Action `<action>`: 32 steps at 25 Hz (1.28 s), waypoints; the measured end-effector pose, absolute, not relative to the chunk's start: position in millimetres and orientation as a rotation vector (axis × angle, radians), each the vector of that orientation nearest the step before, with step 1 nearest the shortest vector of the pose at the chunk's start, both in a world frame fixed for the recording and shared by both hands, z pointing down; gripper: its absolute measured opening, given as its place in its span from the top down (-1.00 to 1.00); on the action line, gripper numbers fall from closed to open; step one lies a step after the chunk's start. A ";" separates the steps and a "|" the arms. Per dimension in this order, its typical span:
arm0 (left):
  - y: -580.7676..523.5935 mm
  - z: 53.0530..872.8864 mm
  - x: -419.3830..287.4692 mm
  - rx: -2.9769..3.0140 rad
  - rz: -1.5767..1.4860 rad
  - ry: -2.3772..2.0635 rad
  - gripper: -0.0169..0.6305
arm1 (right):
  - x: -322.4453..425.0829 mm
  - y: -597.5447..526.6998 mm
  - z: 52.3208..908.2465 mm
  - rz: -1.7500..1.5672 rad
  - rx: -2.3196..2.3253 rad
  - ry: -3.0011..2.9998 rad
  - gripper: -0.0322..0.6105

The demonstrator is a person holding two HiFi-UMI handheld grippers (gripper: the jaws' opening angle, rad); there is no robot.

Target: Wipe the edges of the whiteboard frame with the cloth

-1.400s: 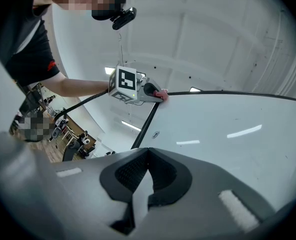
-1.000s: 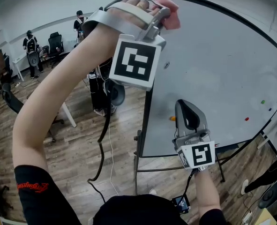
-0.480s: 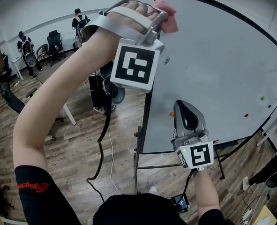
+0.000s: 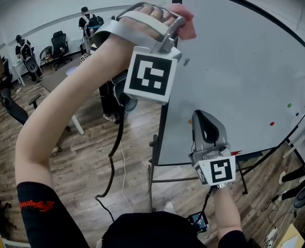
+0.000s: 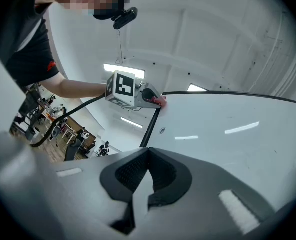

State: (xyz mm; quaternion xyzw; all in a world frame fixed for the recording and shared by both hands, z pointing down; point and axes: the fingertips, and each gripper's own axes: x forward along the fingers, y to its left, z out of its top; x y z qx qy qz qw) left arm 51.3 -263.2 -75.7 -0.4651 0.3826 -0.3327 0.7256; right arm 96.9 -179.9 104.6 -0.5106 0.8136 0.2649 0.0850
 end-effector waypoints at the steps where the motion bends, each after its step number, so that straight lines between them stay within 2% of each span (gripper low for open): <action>1: -262.9 -74.5 51.2 -1.028 -0.736 0.842 0.83 | 96.3 -179.1 104.4 0.788 -1.523 2.426 0.89; 32: -262.0 -32.5 49.8 -1.057 -0.755 0.840 0.83 | 91.0 -167.7 130.2 0.726 -1.555 2.458 0.89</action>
